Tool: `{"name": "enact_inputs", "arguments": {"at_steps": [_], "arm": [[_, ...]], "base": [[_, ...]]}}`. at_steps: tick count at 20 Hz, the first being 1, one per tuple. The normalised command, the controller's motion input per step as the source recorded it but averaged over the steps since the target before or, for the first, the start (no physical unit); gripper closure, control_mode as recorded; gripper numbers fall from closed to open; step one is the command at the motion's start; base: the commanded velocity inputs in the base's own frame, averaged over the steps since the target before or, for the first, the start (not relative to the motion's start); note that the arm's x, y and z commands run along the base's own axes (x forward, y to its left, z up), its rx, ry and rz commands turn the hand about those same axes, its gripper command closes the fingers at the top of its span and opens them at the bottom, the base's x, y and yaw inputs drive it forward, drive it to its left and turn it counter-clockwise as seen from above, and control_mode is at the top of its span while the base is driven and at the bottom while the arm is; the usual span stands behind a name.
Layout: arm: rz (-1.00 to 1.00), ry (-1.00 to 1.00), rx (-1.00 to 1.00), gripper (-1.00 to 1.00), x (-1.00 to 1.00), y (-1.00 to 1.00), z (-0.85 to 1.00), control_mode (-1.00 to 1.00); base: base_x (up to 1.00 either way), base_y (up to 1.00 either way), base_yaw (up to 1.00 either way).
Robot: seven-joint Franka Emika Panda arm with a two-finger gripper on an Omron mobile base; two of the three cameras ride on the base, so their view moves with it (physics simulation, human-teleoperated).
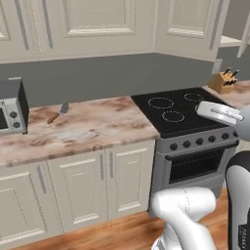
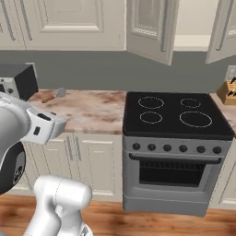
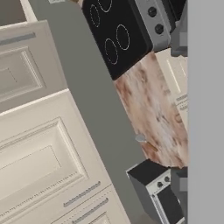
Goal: Close all open cabinet doors.
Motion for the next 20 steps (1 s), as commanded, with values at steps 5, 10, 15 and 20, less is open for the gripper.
{"name": "enact_inputs", "arguments": {"at_steps": [5,10,15,20], "arm": [[0.0,0.0,0.0,-1.0,0.0,0.0,0.0,1.0],[0.0,0.0,0.0,-1.0,0.0,0.0,0.0,1.0],[0.0,0.0,0.0,-1.0,0.0,0.0,0.0,1.0],[0.0,0.0,0.0,-1.0,0.0,0.0,0.0,1.0]], "base": [[0.17,-0.6,0.0],[0.31,-0.59,0.0],[0.39,-0.57,0.0],[0.43,-0.5,0.0]]}}
